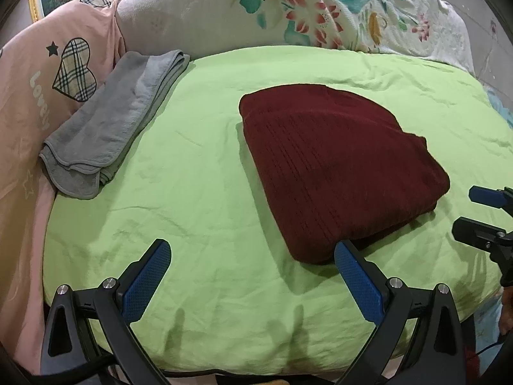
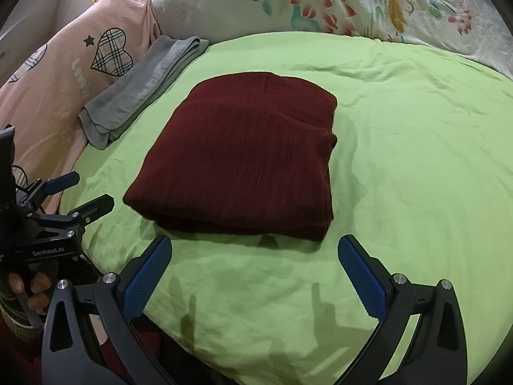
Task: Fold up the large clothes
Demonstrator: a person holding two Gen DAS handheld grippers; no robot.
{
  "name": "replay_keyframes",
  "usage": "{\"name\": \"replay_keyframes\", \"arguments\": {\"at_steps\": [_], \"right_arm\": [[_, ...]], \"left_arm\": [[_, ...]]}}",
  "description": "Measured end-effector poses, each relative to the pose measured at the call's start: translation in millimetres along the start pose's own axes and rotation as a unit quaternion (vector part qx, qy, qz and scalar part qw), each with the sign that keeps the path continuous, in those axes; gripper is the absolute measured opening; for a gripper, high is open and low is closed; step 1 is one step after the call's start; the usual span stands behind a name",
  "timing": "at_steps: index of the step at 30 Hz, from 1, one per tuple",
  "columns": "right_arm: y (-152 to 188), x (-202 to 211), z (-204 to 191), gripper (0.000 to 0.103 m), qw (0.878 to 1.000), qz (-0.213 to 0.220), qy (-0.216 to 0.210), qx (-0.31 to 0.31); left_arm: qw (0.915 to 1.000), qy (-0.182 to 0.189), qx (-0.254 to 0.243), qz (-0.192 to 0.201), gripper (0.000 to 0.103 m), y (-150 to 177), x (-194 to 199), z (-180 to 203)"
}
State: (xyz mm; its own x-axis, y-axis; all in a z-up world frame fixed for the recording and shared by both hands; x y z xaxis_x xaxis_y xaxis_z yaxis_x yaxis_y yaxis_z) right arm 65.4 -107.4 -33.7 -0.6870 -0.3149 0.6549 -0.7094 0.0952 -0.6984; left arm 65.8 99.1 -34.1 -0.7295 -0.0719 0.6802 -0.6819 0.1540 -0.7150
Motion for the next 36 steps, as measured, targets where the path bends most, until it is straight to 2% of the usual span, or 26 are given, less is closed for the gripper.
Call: {"name": "replay_keyframes", "arguments": {"at_steps": [21, 36], "right_arm": [[-32, -14, 8, 0.103, 1.0, 0.007, -0.012, -0.004], [-29, -17, 2, 0.103, 1.0, -0.003, -0.019, -0.002]], "left_arm": [[0.9999, 0.009, 0.012, 0.0, 0.102, -21, -7, 6], [0.9997, 0.019, 0.012, 0.005, 0.102, -20, 0, 8]]}}
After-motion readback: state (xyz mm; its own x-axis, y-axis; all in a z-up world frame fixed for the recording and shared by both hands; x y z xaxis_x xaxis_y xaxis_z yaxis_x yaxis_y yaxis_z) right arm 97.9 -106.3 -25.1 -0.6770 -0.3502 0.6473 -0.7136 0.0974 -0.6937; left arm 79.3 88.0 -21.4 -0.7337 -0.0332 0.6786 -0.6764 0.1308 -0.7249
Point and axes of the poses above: each gripper's, at about its wrist camera, not at the fingertips, and x roughly against the way its jaws point, z to its right, y to its underside, the point moved 2 cm from there along -x, roughly the way its jaws point, and after that the axes turned 7 degrees about z, right-handed, at the moved point
